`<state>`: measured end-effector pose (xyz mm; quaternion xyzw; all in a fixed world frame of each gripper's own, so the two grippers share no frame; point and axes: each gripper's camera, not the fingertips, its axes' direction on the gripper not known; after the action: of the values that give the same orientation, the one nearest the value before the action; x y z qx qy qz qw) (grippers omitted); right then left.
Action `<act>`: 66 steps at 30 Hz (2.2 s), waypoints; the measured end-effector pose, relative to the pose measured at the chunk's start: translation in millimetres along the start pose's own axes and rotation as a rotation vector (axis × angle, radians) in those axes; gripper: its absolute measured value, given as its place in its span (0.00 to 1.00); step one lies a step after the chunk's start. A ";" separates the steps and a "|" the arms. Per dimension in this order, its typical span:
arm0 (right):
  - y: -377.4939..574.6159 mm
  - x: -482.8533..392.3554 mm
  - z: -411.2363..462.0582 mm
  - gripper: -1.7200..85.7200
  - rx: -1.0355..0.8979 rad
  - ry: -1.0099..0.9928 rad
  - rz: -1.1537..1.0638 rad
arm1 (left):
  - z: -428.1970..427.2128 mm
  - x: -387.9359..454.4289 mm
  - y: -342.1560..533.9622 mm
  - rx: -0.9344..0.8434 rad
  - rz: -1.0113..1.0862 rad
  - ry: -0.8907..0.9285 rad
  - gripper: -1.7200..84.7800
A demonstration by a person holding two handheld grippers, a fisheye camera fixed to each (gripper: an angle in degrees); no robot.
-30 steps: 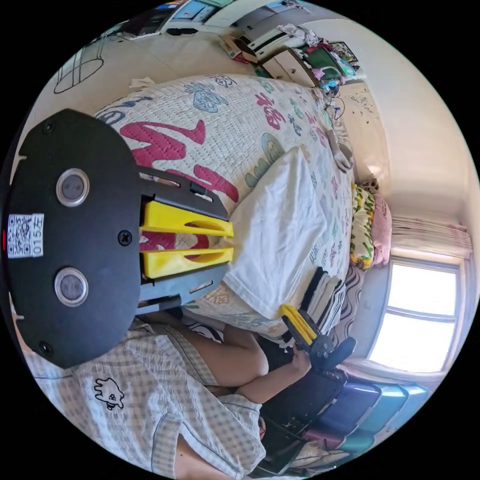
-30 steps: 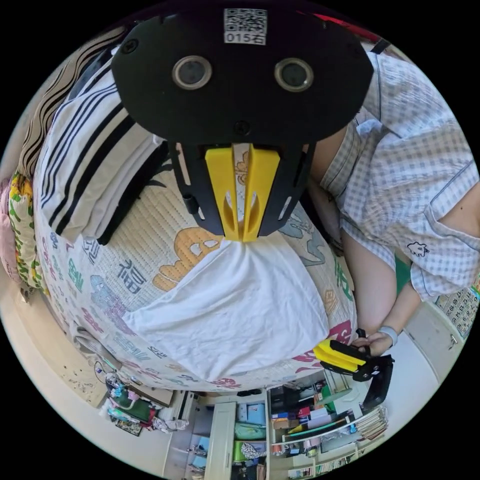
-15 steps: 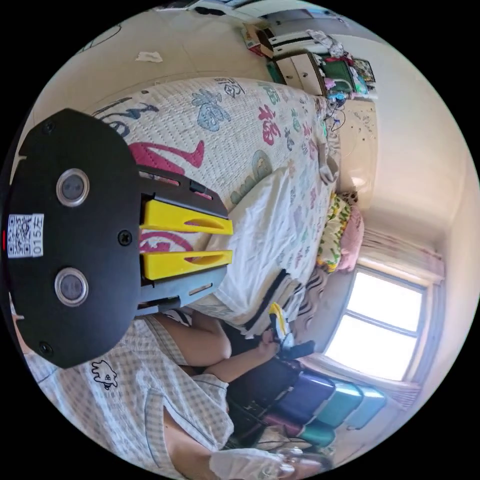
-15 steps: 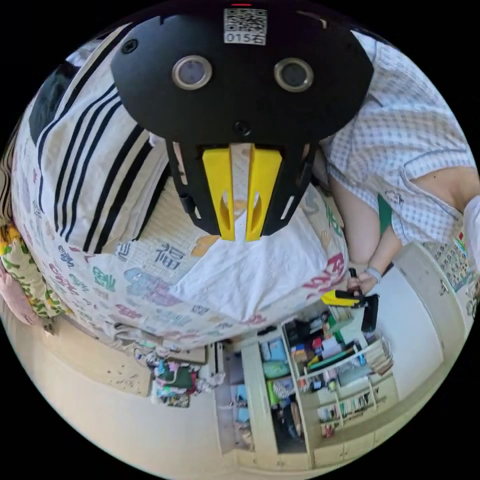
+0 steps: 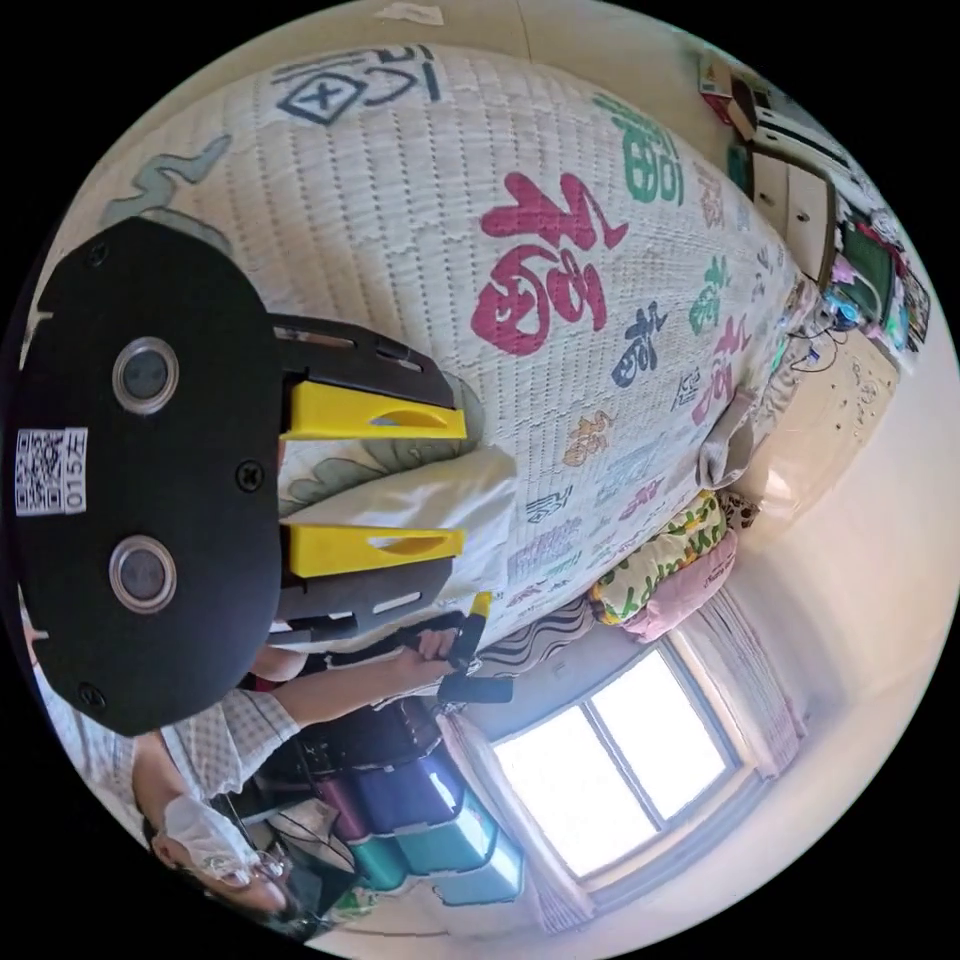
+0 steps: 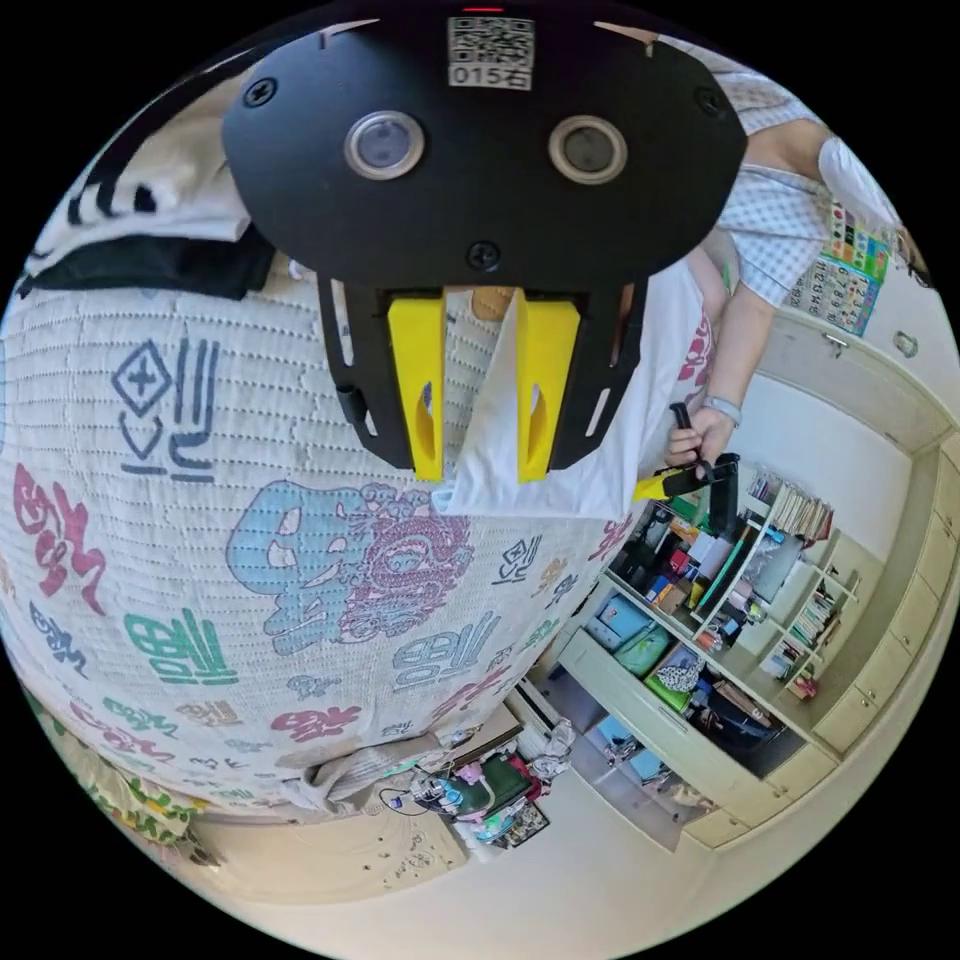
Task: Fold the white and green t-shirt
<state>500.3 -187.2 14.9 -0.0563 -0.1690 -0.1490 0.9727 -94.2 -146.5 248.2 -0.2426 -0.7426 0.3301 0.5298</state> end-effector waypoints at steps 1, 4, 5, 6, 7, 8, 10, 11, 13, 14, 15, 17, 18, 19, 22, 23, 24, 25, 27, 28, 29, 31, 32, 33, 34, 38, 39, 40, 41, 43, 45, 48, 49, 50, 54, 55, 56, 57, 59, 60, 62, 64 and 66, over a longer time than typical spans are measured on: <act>-4.1 4.1 2.4 0.14 -0.019 -0.002 -0.005 | 4.1 -5.2 -5.3 -0.005 -0.010 0.023 0.16; -16.3 20.6 3.3 0.13 -0.056 -0.060 -0.031 | 22.6 -23.4 -27.2 -0.065 -0.017 0.127 0.15; -19.6 26.7 1.6 0.13 -0.069 -0.089 -0.042 | 27.9 -27.7 -33.0 -0.088 -0.023 0.138 0.14; -22.2 33.2 -0.5 0.12 -0.079 -0.123 -0.041 | 31.5 -30.0 -37.5 -0.106 -0.024 0.144 0.12; -23.2 35.8 -1.3 0.12 -0.083 -0.140 -0.045 | 33.2 -30.6 -39.4 -0.116 -0.021 0.151 0.11; -24.8 40.3 -1.8 0.11 -0.093 -0.170 -0.051 | 36.5 -31.4 -42.0 -0.136 -0.013 0.164 0.09; -26.3 45.5 -2.2 0.10 -0.101 -0.226 -0.070 | 39.6 -32.3 -43.2 -0.155 -0.012 0.163 0.07; -26.8 49.1 -2.7 0.09 -0.102 -0.255 -0.066 | 38.4 -31.2 -42.2 -0.149 0.000 0.168 0.06; -25.2 50.7 -8.2 0.08 -0.079 -0.277 -0.084 | 33.7 -28.1 -39.3 -0.127 0.026 0.169 0.05; -22.7 49.8 -14.4 0.07 -0.050 -0.278 -0.098 | 29.9 -24.2 -37.1 -0.112 0.052 0.163 0.05; -19.3 46.7 -21.3 0.07 -0.020 -0.282 -0.120 | 25.7 -19.1 -34.6 -0.097 0.076 0.145 0.04; -13.1 39.2 -32.1 0.07 0.023 -0.270 -0.145 | 18.3 -8.3 -30.6 -0.064 0.122 0.121 0.04; -7.6 31.9 -40.2 0.07 0.049 -0.262 -0.168 | 12.4 0.1 -26.8 -0.033 0.149 0.119 0.04; -4.4 27.7 -44.5 0.07 0.061 -0.258 -0.180 | 9.3 4.6 -24.4 -0.017 0.162 0.121 0.04; 19.9 0.5 -67.5 0.07 0.101 -0.215 -0.277 | -8.5 33.3 -3.9 0.039 0.267 0.093 0.04; 33.5 -11.7 -75.8 0.07 0.102 -0.195 -0.321 | -16.8 47.1 9.6 0.054 0.328 0.065 0.03; 49.6 -24.8 -82.8 0.07 0.094 -0.176 -0.374 | -25.0 61.1 25.7 0.058 0.390 0.043 0.03; 58.6 -31.5 -85.8 0.07 0.089 -0.167 -0.402 | -29.2 68.1 34.8 0.057 0.420 0.034 0.03; 99.5 -58.0 -94.7 0.07 0.068 -0.136 -0.511 | -41.5 97.3 76.1 0.030 0.537 -0.014 0.03; 110.0 -64.1 -95.9 0.07 0.060 -0.129 -0.533 | -43.4 105.0 88.0 0.020 0.566 -0.025 0.03; 131.5 -75.6 -97.6 0.07 0.046 -0.112 -0.568 | -45.6 120.5 113.2 -0.005 0.624 -0.043 0.03; 165.1 -91.7 -97.9 0.07 0.024 -0.100 -0.626 | -46.4 142.3 153.6 -0.041 0.706 -0.083 0.03; 187.7 -101.7 -95.9 0.07 0.002 -0.085 -0.666 | -44.9 154.7 181.2 -0.067 0.751 -0.117 0.03; 210.2 -111.0 -90.9 0.07 -0.027 -0.058 -0.706 | -41.5 164.8 208.4 -0.091 0.791 -0.149 0.03; 220.6 -115.1 -87.5 0.07 -0.045 -0.041 -0.724 | -39.0 169.1 221.5 -0.105 0.810 -0.162 0.03; 280.0 -133.8 -52.3 0.07 -0.174 0.069 -0.771 | -12.3 183.1 297.2 -0.187 0.872 -0.256 0.03; 292.3 -135.6 -41.0 0.07 -0.207 0.103 -0.763 | -4.7 183.5 312.8 -0.194 0.874 -0.276 0.03; 298.1 -136.1 -35.7 0.07 -0.221 0.118 -0.757 | -1.4 184.0 319.5 -0.196 0.877 -0.286 0.03; 308.1 -135.9 -27.6 0.07 -0.247 0.137 -0.742 | 3.5 186.1 330.5 -0.199 0.878 -0.308 0.03; 320.7 -134.2 -23.3 0.08 -0.265 0.152 -0.698 | 7.7 191.4 344.3 -0.212 0.872 -0.348 0.04; 335.1 -135.3 -33.2 0.09 -0.211 0.180 -0.644 | 8.2 197.8 360.4 -0.269 0.856 -0.375 0.04; 351.2 -157.3 -46.9 0.10 -0.051 0.215 -0.675 | -4.3 212.9 378.2 -0.194 0.895 -0.394 0.06; 353.4 -164.0 -45.5 0.10 -0.030 0.221 -0.693 | -5.7 216.3 380.3 -0.166 0.904 -0.403 0.06; 356.0 -177.6 -36.7 0.11 -0.013 0.241 -0.728 | -4.2 222.3 381.8 -0.123 0.919 -0.419 0.07; 360.3 -201.8 35.3 0.11 -0.188 0.315 -0.794 | 39.3 222.1 374.6 -0.153 0.915 -0.409 0.07; 363.2 -201.3 46.1 0.10 -0.220 0.329 -0.793 | 47.7 219.6 375.5 -0.175 0.913 -0.399 0.07; 372.0 -199.6 60.9 0.09 -0.245 0.344 -0.805 | 63.2 213.8 380.6 -0.226 0.917 -0.379 0.06; 382.6 -199.6 63.6 0.08 -0.212 0.333 -0.825 | 72.1 209.1 388.5 -0.247 0.922 -0.370 0.04; 394.2 -201.6 60.9 0.06 -0.221 0.330 -0.836 | 72.6 212.9 401.1 -0.239 0.949 -0.377 0.03; 401.3 -202.7 58.8 0.06 -0.234 0.300 -0.834 | 72.6 216.7 410.2 -0.249 0.972 -0.385 0.02; 411.5 -202.1 63.0 0.05 -0.255 0.273 -0.821 | 75.3 215.7 422.3 -0.272 0.972 -0.374 0.02; 418.8 -202.8 72.7 0.06 -0.269 0.266 -0.814 | 81.5 211.8 430.0 -0.295 0.943 -0.367 0.02; 424.8 -207.5 78.5 0.06 -0.273 0.260 -0.811 | 87.9 208.4 434.0 -0.309 0.907 -0.372 0.02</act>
<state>420.6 284.9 -8.4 -0.0941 -0.0323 -0.5453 0.8323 -239.7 269.3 35.1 -0.5530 -0.6843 0.4509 0.1501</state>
